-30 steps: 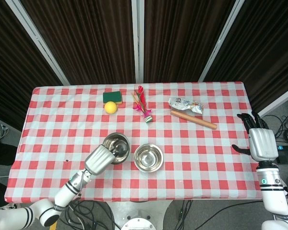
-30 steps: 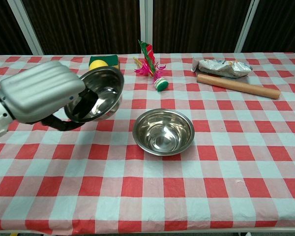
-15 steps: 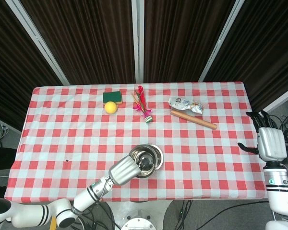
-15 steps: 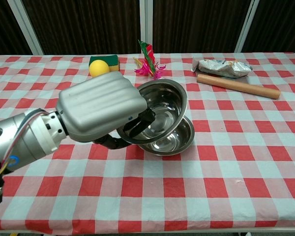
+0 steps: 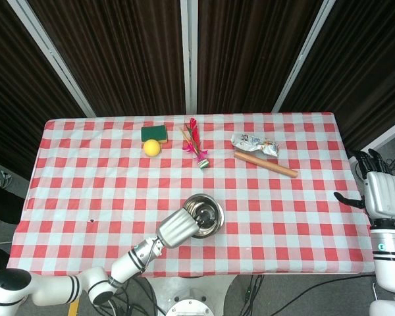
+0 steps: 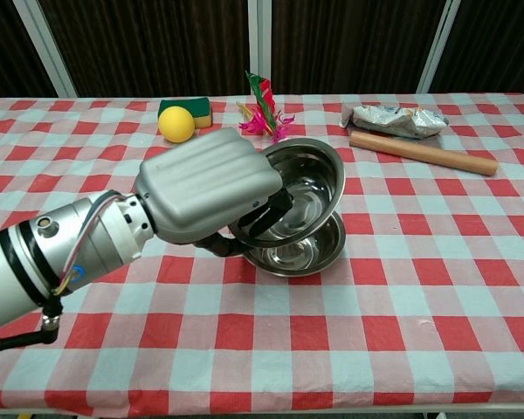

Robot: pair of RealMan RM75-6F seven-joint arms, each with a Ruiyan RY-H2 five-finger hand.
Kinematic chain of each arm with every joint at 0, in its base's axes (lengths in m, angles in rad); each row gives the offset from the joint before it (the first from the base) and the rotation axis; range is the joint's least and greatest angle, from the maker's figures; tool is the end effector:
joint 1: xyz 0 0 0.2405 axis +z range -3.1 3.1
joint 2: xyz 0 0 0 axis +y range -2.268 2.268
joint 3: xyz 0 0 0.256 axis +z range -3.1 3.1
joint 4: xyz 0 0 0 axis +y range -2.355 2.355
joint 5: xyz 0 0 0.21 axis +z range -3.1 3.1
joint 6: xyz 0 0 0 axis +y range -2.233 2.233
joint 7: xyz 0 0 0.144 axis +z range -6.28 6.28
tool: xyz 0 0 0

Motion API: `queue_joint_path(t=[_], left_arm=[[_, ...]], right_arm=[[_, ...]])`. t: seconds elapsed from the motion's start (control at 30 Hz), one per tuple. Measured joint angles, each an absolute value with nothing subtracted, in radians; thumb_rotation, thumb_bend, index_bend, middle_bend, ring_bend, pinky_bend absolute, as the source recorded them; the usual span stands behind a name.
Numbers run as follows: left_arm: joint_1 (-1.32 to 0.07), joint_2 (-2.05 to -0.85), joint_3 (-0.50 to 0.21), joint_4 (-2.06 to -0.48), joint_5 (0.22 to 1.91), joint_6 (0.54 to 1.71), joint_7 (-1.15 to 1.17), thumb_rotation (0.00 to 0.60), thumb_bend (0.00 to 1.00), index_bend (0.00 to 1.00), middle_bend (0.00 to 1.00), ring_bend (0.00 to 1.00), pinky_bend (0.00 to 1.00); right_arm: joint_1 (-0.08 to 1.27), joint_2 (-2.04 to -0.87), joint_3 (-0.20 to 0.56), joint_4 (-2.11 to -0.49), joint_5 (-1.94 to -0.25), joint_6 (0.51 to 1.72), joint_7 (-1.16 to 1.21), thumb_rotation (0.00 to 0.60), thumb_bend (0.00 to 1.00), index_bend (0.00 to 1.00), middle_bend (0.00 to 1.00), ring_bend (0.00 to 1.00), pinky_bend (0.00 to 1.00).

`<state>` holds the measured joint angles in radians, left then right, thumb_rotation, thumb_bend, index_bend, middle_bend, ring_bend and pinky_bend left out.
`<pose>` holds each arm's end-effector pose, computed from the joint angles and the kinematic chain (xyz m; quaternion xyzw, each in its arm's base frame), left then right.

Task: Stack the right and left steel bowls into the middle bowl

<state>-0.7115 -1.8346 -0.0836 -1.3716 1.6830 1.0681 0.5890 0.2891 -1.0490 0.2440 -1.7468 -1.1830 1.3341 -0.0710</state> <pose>-0.0684 0.2545 -0.0931 -0.8328 -0.0883 -0.4404 0.3236 -0.2681 -0.2738 0.1902 0.5364 -0.4027 0.4270 0.6064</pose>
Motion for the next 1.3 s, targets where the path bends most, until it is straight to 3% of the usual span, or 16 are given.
queue_joint_path(t=[0.37, 0.53, 0.77, 0.97, 1.17, 1.3], left_arm=[[-0.717, -1.885, -0.071, -1.302, 1.678, 1.094, 0.538, 0.6, 0.34, 0.71, 0.73, 0.92, 0.95], [-0.726, -1.887, -0.056, -1.279, 1.685, 1.09, 0.498, 0.6, 0.28, 0.63, 0.7, 0.92, 0.95], [-0.739, -1.861, -0.045, -1.285, 1.704, 1.102, 0.467, 0.6, 0.26, 0.59, 0.68, 0.92, 0.94], [-0.728, -1.796, -0.046, -1.335, 1.704, 1.123, 0.503, 0.6, 0.26, 0.59, 0.67, 0.91, 0.94], [-0.666, -1.658, -0.057, -1.394, 1.663, 1.189, 0.556, 0.6, 0.25, 0.59, 0.67, 0.89, 0.93], [-0.574, -1.561, -0.081, -1.395, 1.584, 1.292, 0.568, 0.6, 0.23, 0.55, 0.6, 0.76, 0.84]], right_arm=[[0.282, -1.039, 0.249, -1.739, -1.174, 1.327, -0.05, 0.6, 0.02, 0.15, 0.17, 0.07, 0.18], [0.282, -1.038, 0.25, -1.731, -1.167, 1.32, -0.044, 0.6, 0.02, 0.15, 0.17, 0.07, 0.18], [0.284, -1.041, 0.252, -1.734, -1.165, 1.317, -0.05, 0.6, 0.02, 0.15, 0.17, 0.07, 0.18], [0.285, -1.039, 0.251, -1.746, -1.174, 1.321, -0.055, 0.6, 0.02, 0.15, 0.17, 0.07, 0.18], [0.281, -1.039, 0.239, -1.76, -1.202, 1.329, -0.063, 0.6, 0.02, 0.15, 0.18, 0.07, 0.18], [0.273, -1.041, 0.22, -1.766, -1.24, 1.339, -0.067, 0.6, 0.02, 0.15, 0.18, 0.08, 0.18]])
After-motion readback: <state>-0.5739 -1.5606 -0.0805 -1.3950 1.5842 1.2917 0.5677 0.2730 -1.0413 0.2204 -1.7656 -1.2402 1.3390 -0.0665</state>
